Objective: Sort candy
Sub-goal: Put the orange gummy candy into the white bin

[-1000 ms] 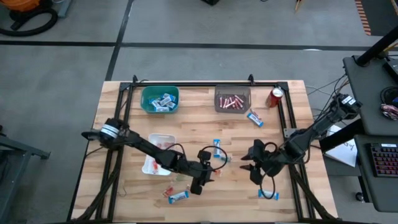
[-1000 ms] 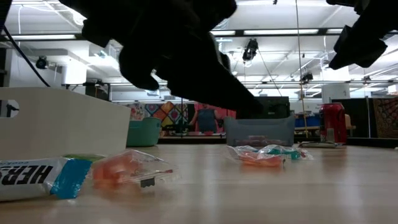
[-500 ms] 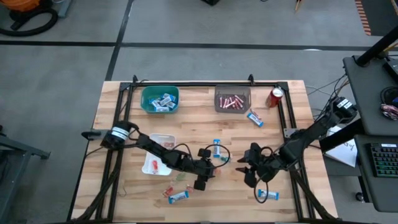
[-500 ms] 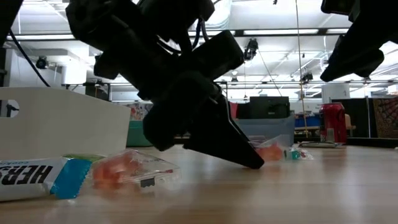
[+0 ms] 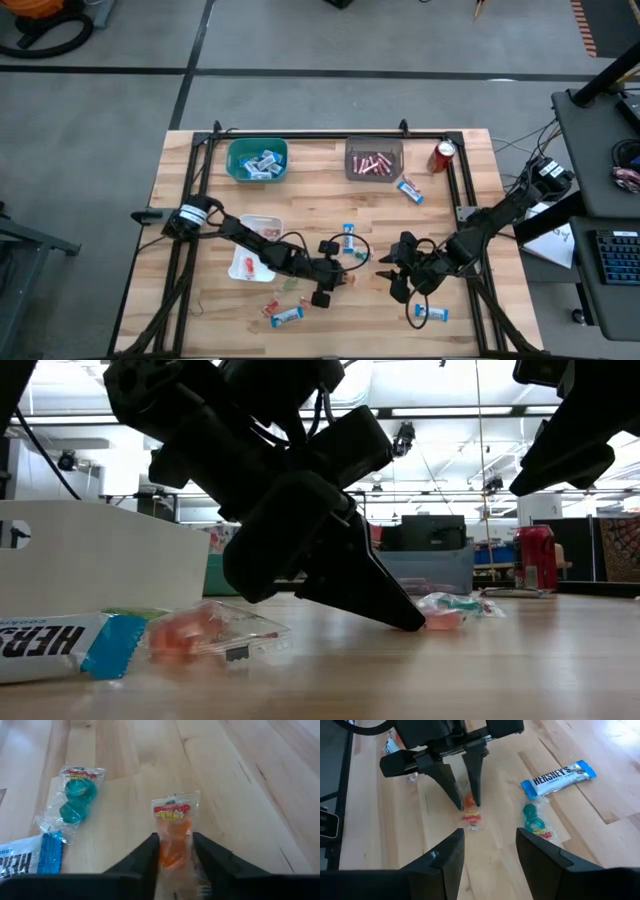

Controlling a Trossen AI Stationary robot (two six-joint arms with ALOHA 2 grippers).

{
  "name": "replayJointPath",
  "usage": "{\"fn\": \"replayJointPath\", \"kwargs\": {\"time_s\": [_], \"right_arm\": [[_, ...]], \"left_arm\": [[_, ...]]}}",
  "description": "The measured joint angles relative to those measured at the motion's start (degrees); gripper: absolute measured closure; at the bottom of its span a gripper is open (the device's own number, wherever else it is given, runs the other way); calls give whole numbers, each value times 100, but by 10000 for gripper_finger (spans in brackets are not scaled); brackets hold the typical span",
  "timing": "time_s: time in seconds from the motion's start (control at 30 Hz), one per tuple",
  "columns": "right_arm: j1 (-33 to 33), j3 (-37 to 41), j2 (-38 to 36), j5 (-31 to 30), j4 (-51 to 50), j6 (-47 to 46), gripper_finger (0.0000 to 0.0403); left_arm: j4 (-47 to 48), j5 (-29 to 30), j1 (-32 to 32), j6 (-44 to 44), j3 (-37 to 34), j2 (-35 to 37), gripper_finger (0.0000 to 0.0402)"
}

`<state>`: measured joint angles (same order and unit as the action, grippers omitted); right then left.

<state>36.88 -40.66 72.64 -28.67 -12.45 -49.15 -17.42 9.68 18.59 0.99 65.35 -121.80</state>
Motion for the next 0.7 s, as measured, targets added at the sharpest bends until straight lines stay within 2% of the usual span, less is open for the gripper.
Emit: {"fn": "replayJointPath", "kwargs": {"time_s": [0.17,0.23,0.47,0.7], "right_arm": [[0,0,0,0,39,14,233],[0,0,0,-2,92,27,233],[0,0,0,-2,121,27,233],[0,0,-2,-185,126,33,233]], "left_arm": [[69,8,-2,-7,-12,67,377],[73,25,-7,-7,-12,89,392],[181,25,52,63,-25,310,385],[822,27,85,101,-25,1108,390]]}}
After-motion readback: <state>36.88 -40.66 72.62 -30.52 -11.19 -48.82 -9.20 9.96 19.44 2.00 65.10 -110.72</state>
